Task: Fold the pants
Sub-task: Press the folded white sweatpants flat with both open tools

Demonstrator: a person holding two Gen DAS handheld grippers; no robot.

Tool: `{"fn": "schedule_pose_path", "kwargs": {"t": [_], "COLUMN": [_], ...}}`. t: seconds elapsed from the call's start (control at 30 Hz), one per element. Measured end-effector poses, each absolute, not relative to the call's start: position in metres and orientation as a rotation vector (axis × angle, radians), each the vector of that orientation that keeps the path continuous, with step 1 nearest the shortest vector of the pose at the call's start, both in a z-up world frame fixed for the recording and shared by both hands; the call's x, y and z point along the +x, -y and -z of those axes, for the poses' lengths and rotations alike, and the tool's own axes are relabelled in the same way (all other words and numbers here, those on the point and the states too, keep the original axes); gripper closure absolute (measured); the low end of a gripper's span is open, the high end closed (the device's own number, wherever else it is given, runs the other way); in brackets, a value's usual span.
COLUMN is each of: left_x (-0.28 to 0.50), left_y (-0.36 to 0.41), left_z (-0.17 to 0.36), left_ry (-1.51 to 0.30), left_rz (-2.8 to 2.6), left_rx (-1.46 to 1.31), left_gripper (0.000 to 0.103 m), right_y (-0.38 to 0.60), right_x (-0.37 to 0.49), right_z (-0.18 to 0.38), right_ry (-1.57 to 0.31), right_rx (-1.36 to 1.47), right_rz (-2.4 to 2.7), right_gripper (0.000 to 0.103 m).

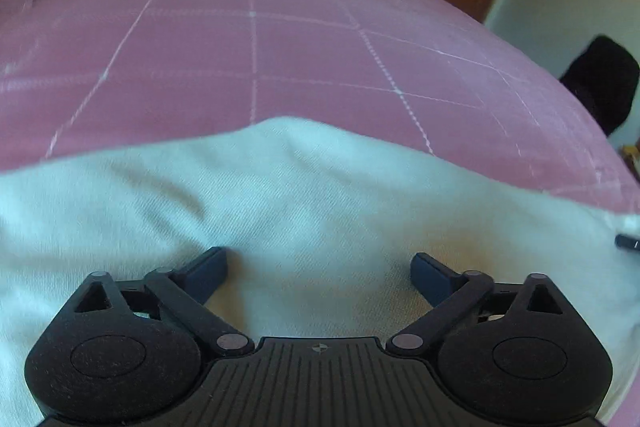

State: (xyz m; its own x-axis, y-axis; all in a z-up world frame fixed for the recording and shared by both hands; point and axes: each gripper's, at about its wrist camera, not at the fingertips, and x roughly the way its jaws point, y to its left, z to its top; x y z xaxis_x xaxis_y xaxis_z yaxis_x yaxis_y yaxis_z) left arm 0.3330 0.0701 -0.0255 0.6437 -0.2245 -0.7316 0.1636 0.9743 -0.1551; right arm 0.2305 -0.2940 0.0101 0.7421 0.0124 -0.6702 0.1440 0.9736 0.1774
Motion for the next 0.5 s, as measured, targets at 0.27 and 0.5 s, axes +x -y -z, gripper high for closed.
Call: {"fn": "schedule_pose_path", "kwargs": {"t": [0.27, 0.5], "left_x": [0.315, 0.26], "left_y": [-0.069, -0.118], "left_z": [0.021, 0.004], "left_ry": [-0.86, -0.851], "left_rz": [0.074, -0.057], "left_rx": [0.016, 0.086], "left_gripper": [0.002, 0.002], "right_y": [0.312, 0.375], "right_x": [0.227, 0.221], "right_z": [-0.007, -0.004], "right_ry": [-0.739, -0.755], "right_rx": [0.196, 0.284], "right_rz": [0.118, 0.185], "right_gripper": [0.06, 0.079]}}
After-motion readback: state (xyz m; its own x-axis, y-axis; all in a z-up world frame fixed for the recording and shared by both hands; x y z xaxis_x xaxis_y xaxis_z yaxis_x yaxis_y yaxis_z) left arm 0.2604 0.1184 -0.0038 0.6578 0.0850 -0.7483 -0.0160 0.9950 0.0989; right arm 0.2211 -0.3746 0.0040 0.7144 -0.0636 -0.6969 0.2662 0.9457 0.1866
